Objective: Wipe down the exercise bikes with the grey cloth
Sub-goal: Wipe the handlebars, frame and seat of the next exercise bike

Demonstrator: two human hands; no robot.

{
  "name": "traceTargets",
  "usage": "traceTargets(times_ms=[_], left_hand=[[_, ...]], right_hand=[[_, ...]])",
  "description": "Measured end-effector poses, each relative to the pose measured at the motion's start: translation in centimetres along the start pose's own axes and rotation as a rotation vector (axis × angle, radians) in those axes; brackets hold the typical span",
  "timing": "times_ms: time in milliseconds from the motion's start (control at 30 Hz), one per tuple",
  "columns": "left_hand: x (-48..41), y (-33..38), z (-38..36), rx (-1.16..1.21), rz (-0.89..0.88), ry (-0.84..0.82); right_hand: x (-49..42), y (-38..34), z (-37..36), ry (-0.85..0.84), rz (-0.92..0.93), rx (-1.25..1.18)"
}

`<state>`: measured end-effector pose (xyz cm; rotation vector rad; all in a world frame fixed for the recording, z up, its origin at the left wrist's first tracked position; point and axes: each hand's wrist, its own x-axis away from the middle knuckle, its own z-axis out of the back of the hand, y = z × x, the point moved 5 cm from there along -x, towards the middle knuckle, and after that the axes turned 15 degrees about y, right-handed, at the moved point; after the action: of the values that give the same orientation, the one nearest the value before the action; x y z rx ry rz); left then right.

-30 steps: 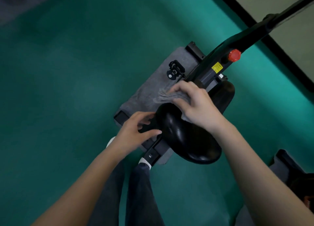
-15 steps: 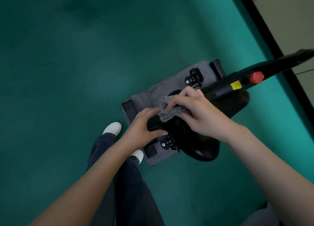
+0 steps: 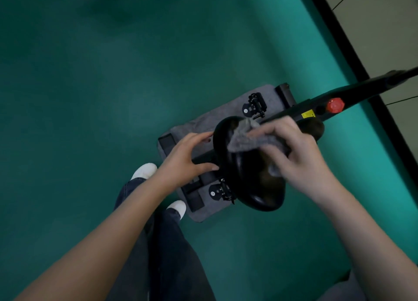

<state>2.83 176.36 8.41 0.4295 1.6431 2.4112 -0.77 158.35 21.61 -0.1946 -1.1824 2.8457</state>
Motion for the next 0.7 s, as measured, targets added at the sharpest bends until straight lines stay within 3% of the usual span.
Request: traceTargets(times_ms=[333,533,700], left_hand=[[-0.1,1.4,0.2,-0.143,-0.013,-0.085],[-0.2,4.6,2.0,-0.324,-0.110,-0.111],[-0.7,8.8,4.1,-0.355,-0.189,-0.115]], right_hand=[[5.2,1.4,-1.4,0.228,-0.248,-0.130],[8.5,1.1,1.2,0.620,-0.550,-0.310],[8.4,-1.5,1.6,0.742,-0.605,-0.421]])
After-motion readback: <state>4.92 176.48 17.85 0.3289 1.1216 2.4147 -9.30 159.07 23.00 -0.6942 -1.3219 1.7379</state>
